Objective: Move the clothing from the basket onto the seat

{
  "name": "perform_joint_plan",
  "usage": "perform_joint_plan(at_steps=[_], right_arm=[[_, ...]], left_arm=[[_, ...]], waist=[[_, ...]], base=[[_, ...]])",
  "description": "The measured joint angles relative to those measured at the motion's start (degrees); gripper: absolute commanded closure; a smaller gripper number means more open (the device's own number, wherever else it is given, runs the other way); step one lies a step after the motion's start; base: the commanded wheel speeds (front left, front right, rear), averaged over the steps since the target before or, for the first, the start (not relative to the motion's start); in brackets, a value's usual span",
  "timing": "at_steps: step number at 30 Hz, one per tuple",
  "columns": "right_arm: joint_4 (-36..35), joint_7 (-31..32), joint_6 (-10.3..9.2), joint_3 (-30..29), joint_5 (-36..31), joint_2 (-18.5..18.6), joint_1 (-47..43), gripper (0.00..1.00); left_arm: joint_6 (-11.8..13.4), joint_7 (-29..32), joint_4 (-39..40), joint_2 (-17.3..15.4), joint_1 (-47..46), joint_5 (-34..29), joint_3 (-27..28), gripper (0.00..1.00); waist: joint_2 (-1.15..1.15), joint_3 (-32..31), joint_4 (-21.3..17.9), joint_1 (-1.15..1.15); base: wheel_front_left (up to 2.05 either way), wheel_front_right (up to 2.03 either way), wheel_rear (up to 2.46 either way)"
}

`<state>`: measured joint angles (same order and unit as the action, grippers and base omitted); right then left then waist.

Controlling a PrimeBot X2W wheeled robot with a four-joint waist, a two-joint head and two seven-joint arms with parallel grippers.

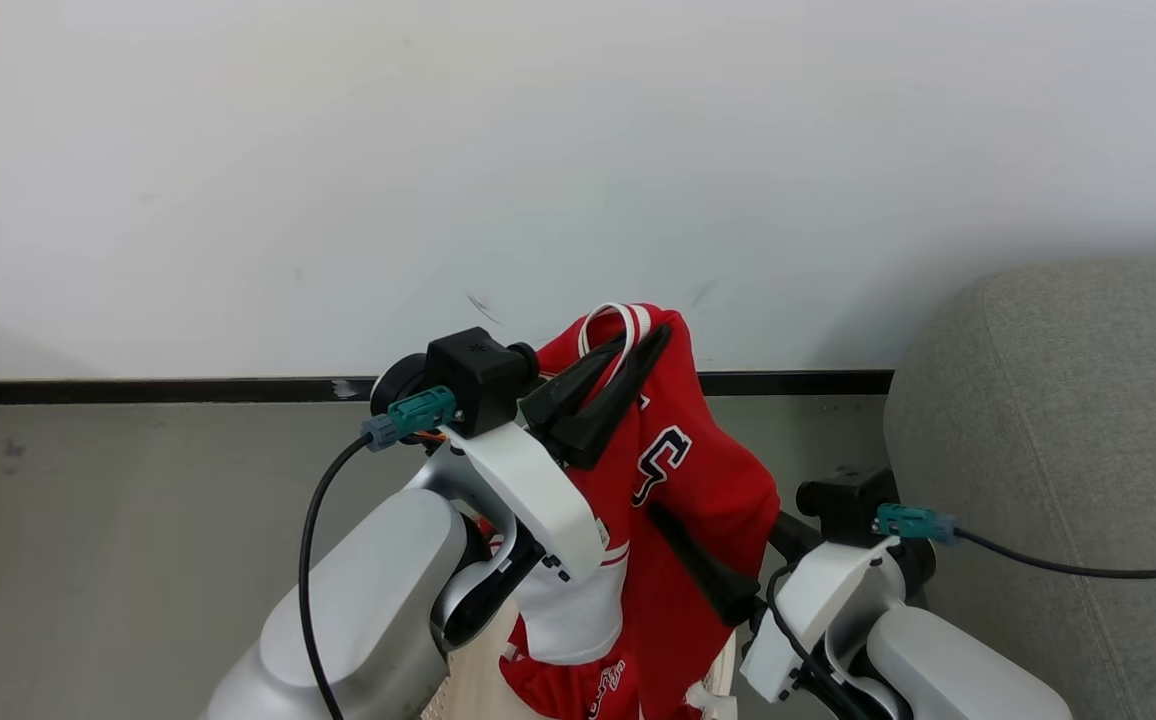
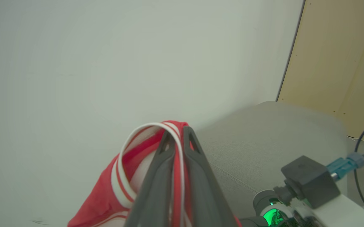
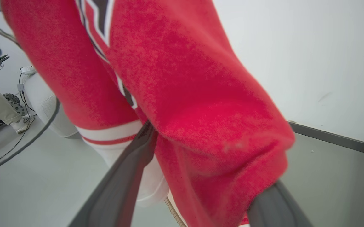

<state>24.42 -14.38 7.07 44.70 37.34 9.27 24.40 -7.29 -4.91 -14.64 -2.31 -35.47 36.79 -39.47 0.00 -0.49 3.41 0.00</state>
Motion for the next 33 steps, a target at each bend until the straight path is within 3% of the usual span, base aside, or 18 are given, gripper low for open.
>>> perform_joint_plan(at_steps=[1, 2, 3, 28, 30, 32, 33], right_arm=[[0.09, 0.0, 0.0, 0.12, 0.01, 0.01, 0.41, 0.0], [0.05, 0.0, 0.0, 0.12, 0.1, 0.01, 0.82, 0.95], [-0.03, 0.0, 0.0, 0.04, 0.41, -0.01, 1.14, 1.0], [-3.75, -0.01, 0.0, -10.66, -1.13, 1.46, 1.95, 1.0], [-4.24, -0.01, 0.0, -11.89, -1.4, 1.88, 1.9, 1.0], [-4.85, -0.02, 0.0, -13.69, -0.99, 1.96, 1.7, 1.0], [-5.3, -0.05, 0.0, -14.38, -0.37, 1.88, 1.59, 1.0]], left_arm=[[0.01, 0.16, 0.09, 0.0, 0.0, 0.02, 0.0, 1.0], [0.01, 0.33, 0.23, 0.01, 0.0, 0.02, -0.01, 1.0], [0.01, 0.33, 0.36, 0.0, 0.0, 0.02, -0.01, 1.0], [0.52, -0.23, 0.66, -2.05, 6.53, 2.52, 1.41, 1.0], [0.52, -0.29, 0.81, -2.05, 6.86, 2.53, 1.12, 0.82], [0.51, -0.27, 1.12, -2.09, 6.86, 2.59, 0.71, 0.53], [0.51, -0.27, 1.27, -2.16, 6.86, 2.69, 0.31, 0.07]], waist=[[0.0, 0.04, 0.15, 0.0], [0.0, 0.07, 0.28, 0.0], [0.0, 0.11, 0.4, 0.0], [0.0, 0.51, -1.67, 0.0], [0.0, 0.56, -1.91, 0.0], [0.0, 0.62, -2.15, 0.0], [0.0, 0.66, -2.27, 0.0]], base=[[0.0, 0.0, 0.0], [0.0, 0.0, 0.0], [0.0, 0.0, 0.0], [0.0, 0.0, 0.0], [0.0, 0.0, 0.0], [0.0, 0.0, 0.0], [0.0, 0.0, 0.0]])
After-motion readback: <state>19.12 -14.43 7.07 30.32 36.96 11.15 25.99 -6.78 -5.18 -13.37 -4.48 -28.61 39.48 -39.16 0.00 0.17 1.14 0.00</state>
